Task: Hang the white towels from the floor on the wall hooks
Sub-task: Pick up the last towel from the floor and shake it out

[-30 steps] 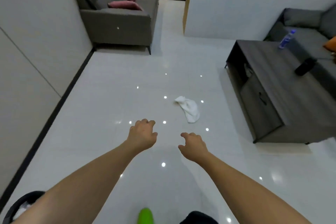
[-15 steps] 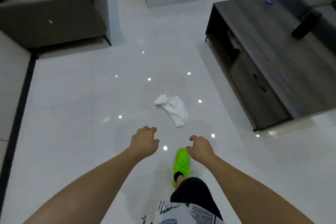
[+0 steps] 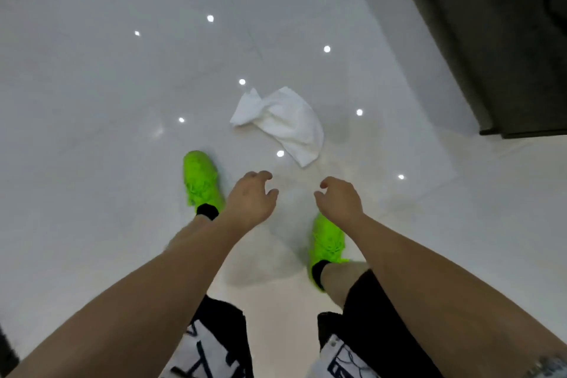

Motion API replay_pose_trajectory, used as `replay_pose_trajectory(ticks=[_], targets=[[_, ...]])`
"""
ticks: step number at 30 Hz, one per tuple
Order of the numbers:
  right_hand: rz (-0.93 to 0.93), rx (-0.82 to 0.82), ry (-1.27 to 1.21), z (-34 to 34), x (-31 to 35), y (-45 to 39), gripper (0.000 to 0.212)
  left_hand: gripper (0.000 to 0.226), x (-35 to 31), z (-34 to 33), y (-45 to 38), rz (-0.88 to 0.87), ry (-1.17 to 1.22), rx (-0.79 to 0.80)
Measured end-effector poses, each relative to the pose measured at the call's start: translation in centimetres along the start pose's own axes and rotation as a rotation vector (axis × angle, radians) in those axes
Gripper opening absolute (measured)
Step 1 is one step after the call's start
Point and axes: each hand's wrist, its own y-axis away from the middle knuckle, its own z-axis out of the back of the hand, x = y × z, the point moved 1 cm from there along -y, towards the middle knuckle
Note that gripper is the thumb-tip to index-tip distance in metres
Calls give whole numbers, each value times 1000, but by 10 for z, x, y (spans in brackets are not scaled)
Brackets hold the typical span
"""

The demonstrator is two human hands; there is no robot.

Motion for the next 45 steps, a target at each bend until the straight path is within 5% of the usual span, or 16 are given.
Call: replay_pose_trajectory(ticks=[11,17,23,27,35,45], targets=[[-331,-235,-311,-201,-39,-259,55,45,121,-127,-258,-132,-270,187],[-335,-440,-502,-202,-43,-273,18,44,115,-129,-268,-191,-387,243],[-326,-616,-970,-79,-6,-167,8,49,13,-60,-176,-270,-371,204],[-371,-449,-1453,58,8,-61,15,64,-109,13,-77,-443,-347,116],[-51,-379,-1399,320,-36,181,26,41,-394,142,107,-840,-387,37],[42,-702,-1353,499,-153,372,10,17,-634,156,257,-1169,-336,32]])
